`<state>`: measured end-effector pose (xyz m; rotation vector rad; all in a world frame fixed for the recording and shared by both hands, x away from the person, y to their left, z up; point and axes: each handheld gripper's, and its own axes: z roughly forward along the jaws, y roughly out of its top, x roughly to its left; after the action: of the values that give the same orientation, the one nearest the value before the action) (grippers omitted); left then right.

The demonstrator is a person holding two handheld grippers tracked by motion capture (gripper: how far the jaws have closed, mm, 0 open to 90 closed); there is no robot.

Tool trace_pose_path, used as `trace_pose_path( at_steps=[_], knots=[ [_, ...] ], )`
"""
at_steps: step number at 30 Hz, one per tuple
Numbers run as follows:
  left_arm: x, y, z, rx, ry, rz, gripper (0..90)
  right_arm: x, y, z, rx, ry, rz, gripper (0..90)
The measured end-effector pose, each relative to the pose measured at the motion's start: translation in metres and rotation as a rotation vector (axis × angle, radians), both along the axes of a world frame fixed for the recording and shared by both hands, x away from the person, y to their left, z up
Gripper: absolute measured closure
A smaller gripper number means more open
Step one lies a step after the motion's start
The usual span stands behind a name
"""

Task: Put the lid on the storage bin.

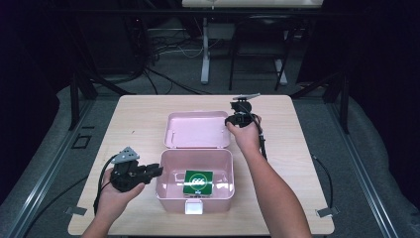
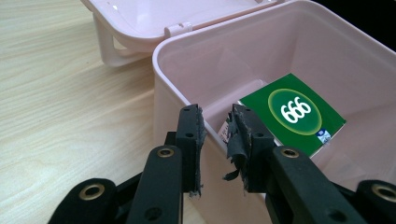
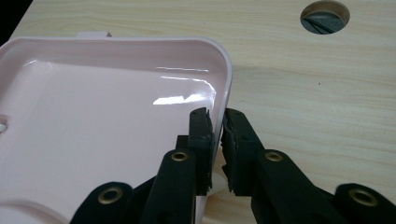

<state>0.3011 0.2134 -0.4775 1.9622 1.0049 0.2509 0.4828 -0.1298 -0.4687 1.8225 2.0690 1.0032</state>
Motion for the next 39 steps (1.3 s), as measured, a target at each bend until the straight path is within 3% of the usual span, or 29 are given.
trace_pose_path(
  at_steps=[12,24,39],
  knots=[
    [0.0,0.0,0.0,-0.002,0.005,-0.005,73.6,-0.006,-0.002,0.015,0.033,-0.062,-0.007,84.7],
    [0.0,-0.001,0.0,-0.002,0.004,0.002,73.6,-0.015,-0.003,0.028,0.021,-0.128,0.007,85.4],
    [0.0,-0.001,0.0,-0.004,0.003,0.005,73.7,-0.026,-0.005,0.04,0.032,-0.175,0.024,86.0]
  ],
)
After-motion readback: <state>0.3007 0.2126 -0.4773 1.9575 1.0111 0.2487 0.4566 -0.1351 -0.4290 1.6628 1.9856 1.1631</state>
